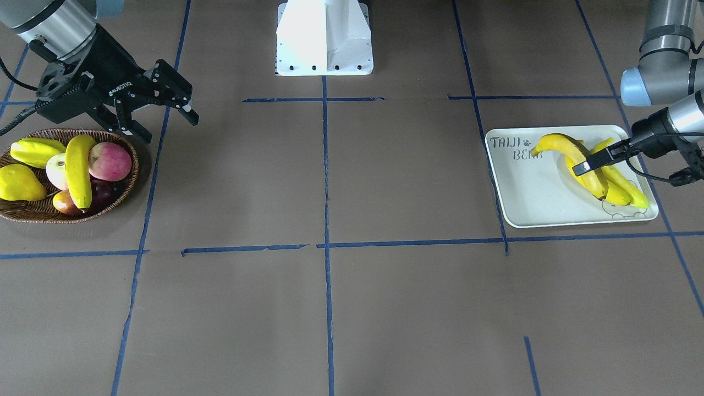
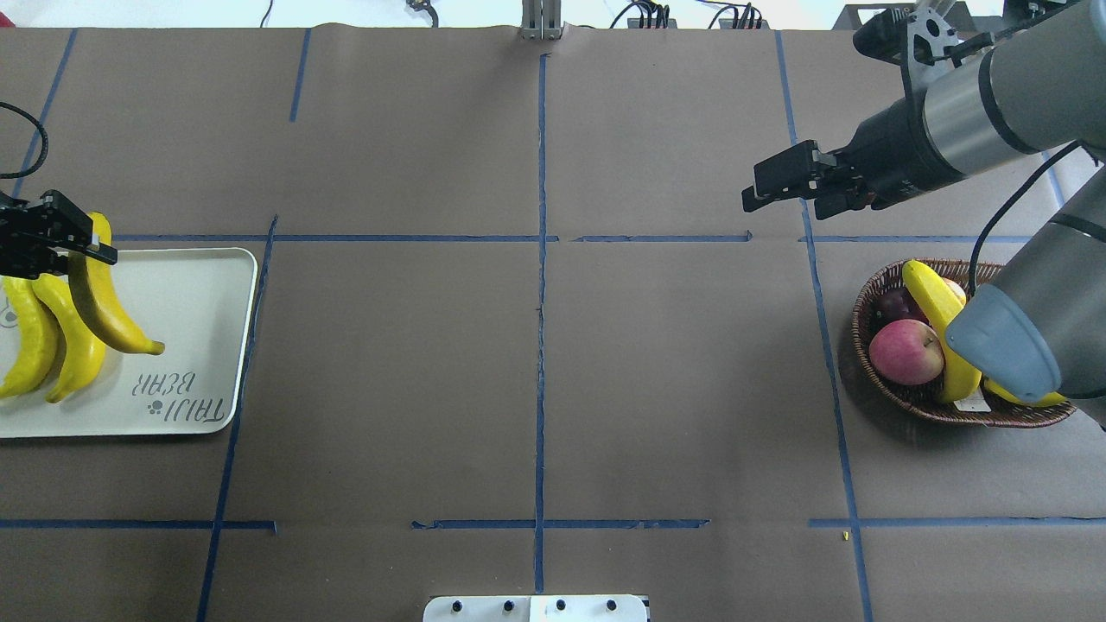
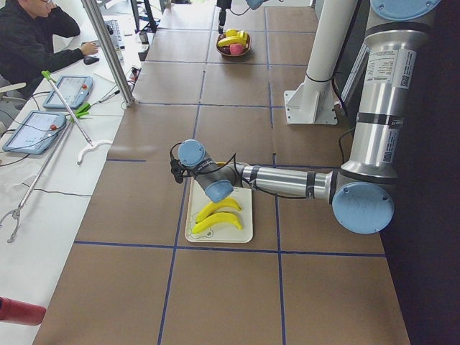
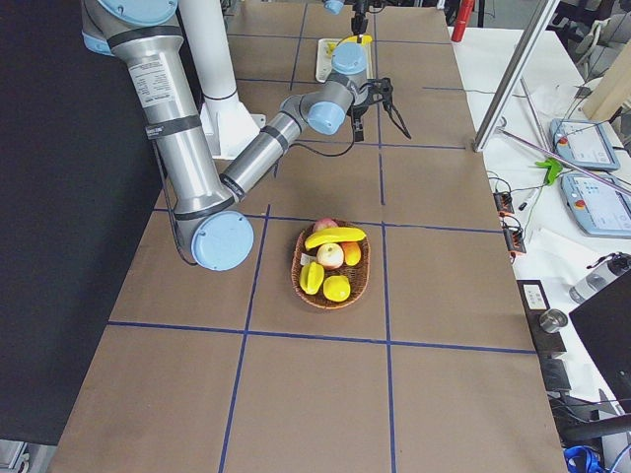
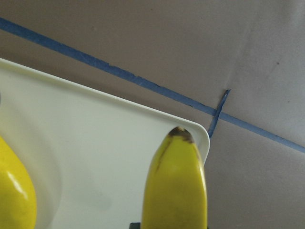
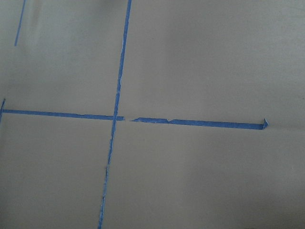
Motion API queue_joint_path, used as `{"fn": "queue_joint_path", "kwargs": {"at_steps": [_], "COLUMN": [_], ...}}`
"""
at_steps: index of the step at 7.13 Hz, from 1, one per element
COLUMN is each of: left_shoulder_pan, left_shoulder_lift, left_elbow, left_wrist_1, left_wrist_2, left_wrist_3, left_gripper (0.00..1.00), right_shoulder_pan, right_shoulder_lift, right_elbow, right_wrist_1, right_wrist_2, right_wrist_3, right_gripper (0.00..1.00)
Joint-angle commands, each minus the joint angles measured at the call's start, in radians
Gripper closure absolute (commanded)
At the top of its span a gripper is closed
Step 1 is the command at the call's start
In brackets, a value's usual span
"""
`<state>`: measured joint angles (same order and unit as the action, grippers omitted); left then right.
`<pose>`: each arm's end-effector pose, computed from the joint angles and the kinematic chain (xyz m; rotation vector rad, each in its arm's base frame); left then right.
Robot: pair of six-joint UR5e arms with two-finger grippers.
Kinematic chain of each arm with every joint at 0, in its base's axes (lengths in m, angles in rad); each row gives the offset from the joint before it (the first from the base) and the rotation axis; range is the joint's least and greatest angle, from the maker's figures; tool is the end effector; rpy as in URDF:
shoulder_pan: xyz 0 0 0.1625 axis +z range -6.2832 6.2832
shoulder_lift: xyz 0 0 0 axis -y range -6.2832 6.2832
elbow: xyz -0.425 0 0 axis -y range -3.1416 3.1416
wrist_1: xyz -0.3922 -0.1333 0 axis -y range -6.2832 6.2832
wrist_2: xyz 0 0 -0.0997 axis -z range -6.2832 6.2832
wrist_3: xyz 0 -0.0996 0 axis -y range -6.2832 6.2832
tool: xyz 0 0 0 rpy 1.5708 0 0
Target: Transfer all bananas from basket to plate
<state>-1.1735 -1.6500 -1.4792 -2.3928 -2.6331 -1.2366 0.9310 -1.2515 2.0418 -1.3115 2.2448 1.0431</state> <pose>0.1623 -0.5063 0.5523 -0.2291 1.2123 -0.3013 -0.2573 -0.4648 0.2396 0.2156 -1.1512 0.0027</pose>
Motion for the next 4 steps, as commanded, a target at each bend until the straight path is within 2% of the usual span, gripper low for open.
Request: {"fn": "queue_joint_path", "kwargs": {"at_steps": [1,2,3,4], "left_shoulder_pan": [-0.002,0.000,0.000,0.000], "left_shoulder_lift": [0.019,0.025,0.032,0.053], "left_elbow": [0.084,0.099,0.100,0.105], "left_wrist_1": [-0.099,-0.117,-0.123,-0.164], "left_wrist_2": [-0.002,-0.002,-0.001,-0.001], "left_wrist_3": [0.011,0.011,0.011,0.011], "left_gripper": [0.89,0.88,0.09,0.00], "right_shoulder_pan": [0.000,0.000,0.000,0.000], "right_shoulder_lift": [-0.009,-0.017,-0.019,-0.029], "right_elbow": [0.001,0.003,0.003,0.003], "right_wrist_1": [0.000,0.000,0.000,0.001], "right_wrist_2": [-0.001,-0.001,-0.001,-0.001], "right_wrist_3": [0.000,-0.002,-0.002,-0.002], "right_gripper": [0.00,0.00,0.00,0.00]}}
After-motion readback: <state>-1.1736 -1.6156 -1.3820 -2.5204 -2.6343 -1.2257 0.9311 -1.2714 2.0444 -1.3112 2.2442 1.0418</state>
